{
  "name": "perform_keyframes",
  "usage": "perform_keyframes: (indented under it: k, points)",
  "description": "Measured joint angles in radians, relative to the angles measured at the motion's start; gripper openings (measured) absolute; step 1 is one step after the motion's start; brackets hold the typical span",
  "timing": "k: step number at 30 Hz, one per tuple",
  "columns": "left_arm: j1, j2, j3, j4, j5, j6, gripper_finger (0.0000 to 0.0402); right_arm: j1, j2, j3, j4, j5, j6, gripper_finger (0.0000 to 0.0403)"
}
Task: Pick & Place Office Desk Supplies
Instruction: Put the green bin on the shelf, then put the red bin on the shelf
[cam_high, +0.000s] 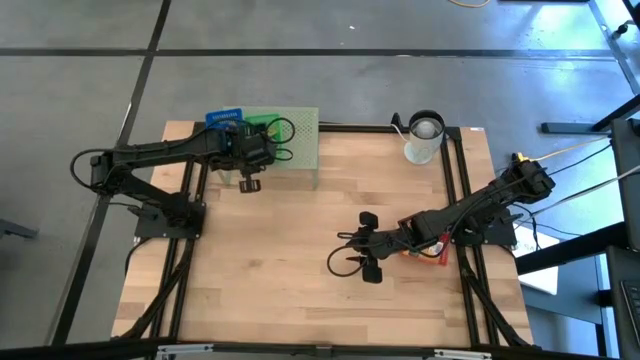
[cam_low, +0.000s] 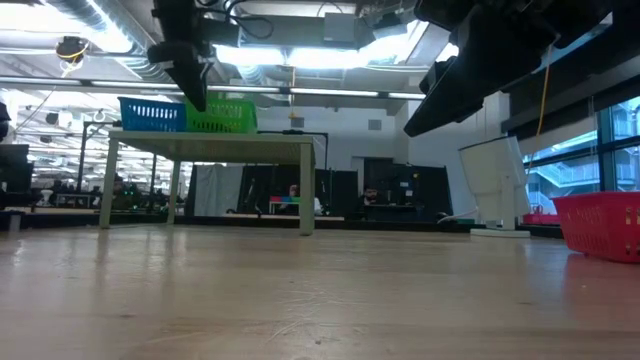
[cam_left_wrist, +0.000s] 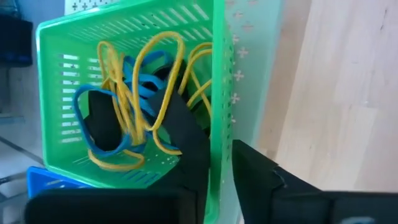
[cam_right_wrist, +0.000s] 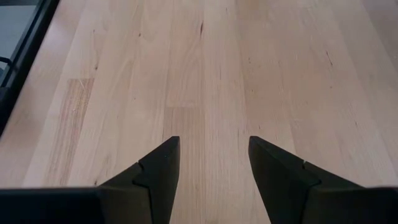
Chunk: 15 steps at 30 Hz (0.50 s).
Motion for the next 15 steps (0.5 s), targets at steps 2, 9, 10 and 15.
perform_keyframes:
  k: [2, 9, 10, 15]
  points:
    - [0.000, 0.000, 0.000, 0.000, 0.005, 0.000, 0.0076, 0.000, 0.000, 0.000, 0.000, 0.000, 0.000, 0.0192]
    - [-0.006, 0.000, 0.000, 0.001, -0.019, 0.002, 0.0116, 0.000, 0.000, 0.000, 0.000, 0.000, 0.000, 0.0192]
    - [-0.008, 0.000, 0.000, 0.001, -0.024, 0.003, 0.0120, 0.000, 0.000, 0.000, 0.000, 0.000, 0.000, 0.0192]
    - [-0.022, 0.000, 0.020, -0.001, -0.031, 0.011, 0.0135, 0.000, 0.000, 0.000, 0.000, 0.000, 0.000, 0.0192]
